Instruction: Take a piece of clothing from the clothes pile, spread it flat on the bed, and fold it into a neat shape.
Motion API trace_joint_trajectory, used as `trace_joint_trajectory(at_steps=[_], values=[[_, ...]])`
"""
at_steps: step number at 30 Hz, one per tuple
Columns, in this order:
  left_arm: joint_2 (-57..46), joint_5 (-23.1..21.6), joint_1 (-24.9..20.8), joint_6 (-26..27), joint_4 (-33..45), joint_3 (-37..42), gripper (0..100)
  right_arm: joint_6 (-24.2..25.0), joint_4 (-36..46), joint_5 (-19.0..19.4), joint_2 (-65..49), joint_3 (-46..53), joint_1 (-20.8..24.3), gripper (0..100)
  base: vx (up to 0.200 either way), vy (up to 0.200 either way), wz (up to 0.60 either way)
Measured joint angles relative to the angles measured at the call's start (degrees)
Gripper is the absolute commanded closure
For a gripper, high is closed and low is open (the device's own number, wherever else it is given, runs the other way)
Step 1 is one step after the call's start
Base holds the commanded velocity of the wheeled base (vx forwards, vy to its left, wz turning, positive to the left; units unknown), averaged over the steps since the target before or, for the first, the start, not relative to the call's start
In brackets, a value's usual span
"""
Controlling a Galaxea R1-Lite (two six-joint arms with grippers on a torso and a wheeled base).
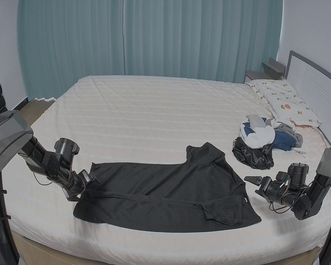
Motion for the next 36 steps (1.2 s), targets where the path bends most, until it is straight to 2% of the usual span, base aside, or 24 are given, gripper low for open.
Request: trace_joint_trajectory(at_steps=[13, 19, 28, 36], values=[[0.06, 2.99, -3.02, -0.13, -1.68, 0.73, 0, -0.22, 0.02, -0.07, 0.09, 0.2, 0.33, 0, 0.0, 0.0, 0.0], [2.97, 3.27, -2.43, -2.93, -7.59, -1.83, 0, -0.24, 0.02, -0.07, 0.17, 0.27, 0.46, 0, 0.0, 0.0, 0.0], [6.53, 8.29, -0.55, -9.7, -21.04, -3.27, 0, -0.24, 0.02, -0.05, 0.34, 0.27, 0.52, 0, 0.0, 0.0, 0.0], [7.8, 8.74, 1.19, -10.15, -21.57, -1.96, 0, -0.24, 0.02, 0.0, 0.37, 0.35, 0.3, 0, 0.0, 0.0, 0.0]])
